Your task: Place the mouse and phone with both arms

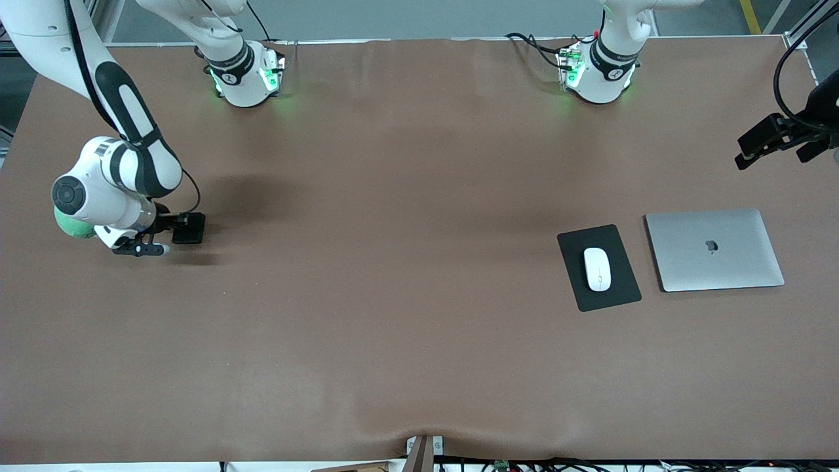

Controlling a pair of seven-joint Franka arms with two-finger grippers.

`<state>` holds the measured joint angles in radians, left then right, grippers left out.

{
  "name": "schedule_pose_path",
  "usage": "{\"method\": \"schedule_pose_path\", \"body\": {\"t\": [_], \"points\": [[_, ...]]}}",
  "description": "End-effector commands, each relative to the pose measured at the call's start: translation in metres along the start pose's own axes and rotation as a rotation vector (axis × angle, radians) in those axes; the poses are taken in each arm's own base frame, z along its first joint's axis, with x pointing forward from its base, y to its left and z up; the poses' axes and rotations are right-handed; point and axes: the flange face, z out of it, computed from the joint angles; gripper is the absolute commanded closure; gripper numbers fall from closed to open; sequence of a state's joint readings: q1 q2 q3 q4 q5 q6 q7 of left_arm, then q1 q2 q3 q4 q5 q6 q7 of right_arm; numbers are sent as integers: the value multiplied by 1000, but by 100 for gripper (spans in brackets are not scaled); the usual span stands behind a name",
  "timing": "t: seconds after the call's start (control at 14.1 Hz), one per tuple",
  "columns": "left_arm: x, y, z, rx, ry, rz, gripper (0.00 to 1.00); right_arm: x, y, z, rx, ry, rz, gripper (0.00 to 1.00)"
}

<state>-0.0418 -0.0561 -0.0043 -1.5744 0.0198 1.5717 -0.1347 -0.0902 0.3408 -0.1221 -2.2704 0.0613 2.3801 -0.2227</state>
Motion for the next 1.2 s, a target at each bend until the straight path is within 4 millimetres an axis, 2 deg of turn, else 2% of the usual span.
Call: {"method": "schedule_pose_path", "body": {"t": [0.0, 0.14, 0.35, 0.64, 0.92, 1.13], "points": [[0, 4, -3, -23, 11, 22, 0, 10, -2, -31, 9, -25, -24, 0], [-2, 3, -8, -24, 20, 22, 0, 12, -10, -60, 11, -17, -35, 0], [-3, -1, -9, -27, 17, 47, 0, -1, -18, -112, 17, 14, -50, 0], [-3, -2, -10, -32, 15, 46, 0, 3, -34, -172, 39, -88, -81, 0], [-6, -11, -15, -32, 23, 33, 0, 3, -34, -220, 30, -118, -82, 0], [-5, -10, -24, -34, 43, 33, 0, -6, -21, -251, 39, -118, -59, 0]]}}
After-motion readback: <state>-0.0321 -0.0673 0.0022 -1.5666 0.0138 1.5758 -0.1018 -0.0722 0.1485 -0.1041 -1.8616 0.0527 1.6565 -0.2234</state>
